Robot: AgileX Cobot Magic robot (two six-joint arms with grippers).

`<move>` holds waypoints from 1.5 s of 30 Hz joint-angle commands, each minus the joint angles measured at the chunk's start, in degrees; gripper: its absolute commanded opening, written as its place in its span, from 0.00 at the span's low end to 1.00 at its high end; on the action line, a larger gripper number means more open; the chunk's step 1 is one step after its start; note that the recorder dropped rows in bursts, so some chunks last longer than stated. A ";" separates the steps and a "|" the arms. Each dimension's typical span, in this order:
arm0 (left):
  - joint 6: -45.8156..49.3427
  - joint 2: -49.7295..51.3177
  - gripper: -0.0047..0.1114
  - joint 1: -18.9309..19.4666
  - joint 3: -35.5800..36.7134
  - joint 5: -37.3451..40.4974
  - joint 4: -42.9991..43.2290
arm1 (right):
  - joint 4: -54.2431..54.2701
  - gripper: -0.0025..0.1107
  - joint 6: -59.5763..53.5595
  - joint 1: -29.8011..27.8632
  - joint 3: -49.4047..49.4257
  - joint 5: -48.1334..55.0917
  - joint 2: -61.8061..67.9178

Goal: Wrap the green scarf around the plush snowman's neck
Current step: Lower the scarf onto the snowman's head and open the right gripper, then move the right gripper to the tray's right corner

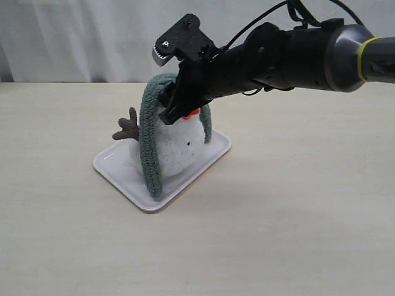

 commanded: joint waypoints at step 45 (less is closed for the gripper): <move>-0.10 -0.16 0.04 0.05 0.21 -0.64 -0.02 | -17.24 0.48 45.26 -12.83 4.04 15.83 4.50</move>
